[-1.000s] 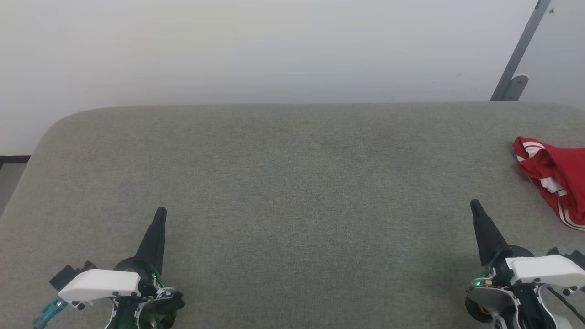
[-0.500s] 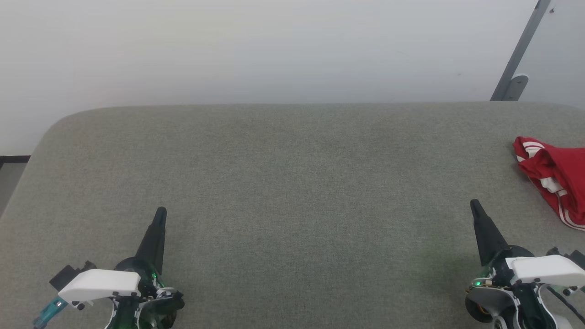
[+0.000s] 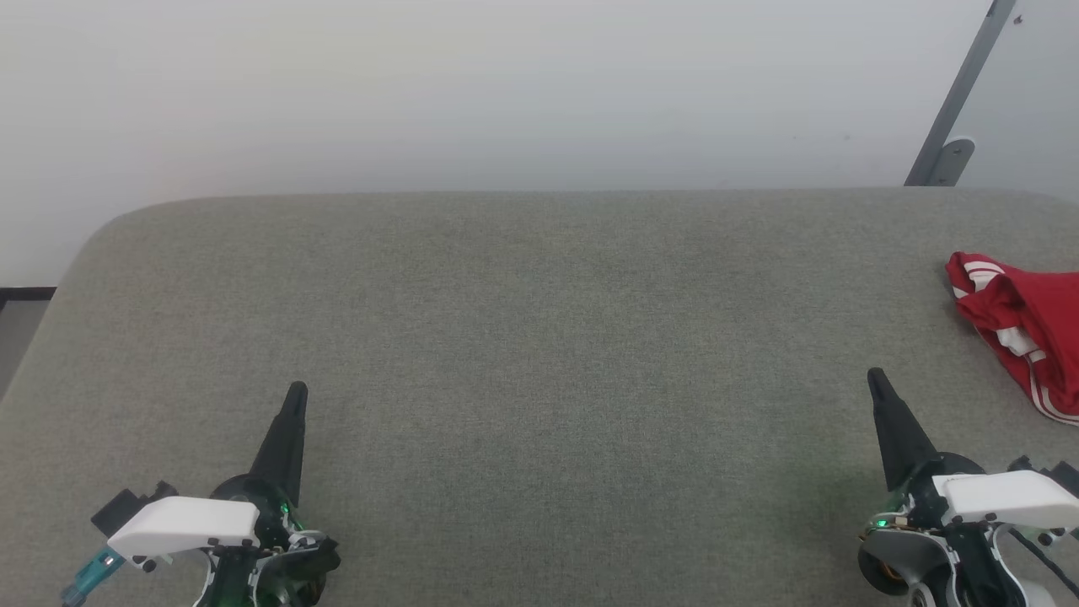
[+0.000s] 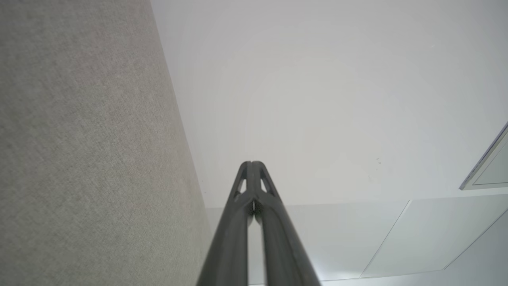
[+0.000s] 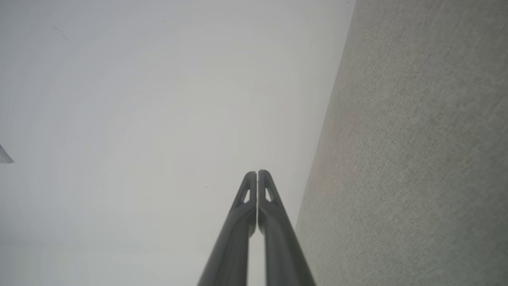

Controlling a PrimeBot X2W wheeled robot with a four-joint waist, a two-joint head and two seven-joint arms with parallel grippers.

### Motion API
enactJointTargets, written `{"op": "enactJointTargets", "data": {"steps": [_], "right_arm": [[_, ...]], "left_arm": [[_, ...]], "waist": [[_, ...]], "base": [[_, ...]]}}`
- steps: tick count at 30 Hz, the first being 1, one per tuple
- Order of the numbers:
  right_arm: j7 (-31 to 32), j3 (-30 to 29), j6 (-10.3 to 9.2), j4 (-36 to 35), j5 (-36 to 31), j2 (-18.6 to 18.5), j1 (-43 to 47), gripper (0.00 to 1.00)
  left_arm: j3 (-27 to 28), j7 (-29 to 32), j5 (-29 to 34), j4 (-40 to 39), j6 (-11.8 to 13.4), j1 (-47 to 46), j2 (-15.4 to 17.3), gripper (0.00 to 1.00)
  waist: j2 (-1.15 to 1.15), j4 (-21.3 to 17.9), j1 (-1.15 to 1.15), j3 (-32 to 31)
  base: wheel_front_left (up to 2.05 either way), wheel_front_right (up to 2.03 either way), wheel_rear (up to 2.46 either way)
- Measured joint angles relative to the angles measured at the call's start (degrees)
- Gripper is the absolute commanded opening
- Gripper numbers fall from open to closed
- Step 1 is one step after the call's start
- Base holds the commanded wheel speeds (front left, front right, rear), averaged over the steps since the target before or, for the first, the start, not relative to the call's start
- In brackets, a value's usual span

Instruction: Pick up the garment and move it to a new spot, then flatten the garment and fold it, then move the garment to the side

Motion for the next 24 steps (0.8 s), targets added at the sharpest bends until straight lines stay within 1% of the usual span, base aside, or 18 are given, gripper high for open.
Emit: {"op": "enactJointTargets", "data": {"steps": [24], "right_arm": [[0.0,0.0,0.0,0.0,0.0,0.0,0.0,0.0]], "left_arm": [[-0.01,0.0,0.0,0.0,0.0,0.0,0.0,0.0]], "waist": [[0.0,0.0,0.0,0.0]], "base": [[0.0,0.0,0.0]]}}
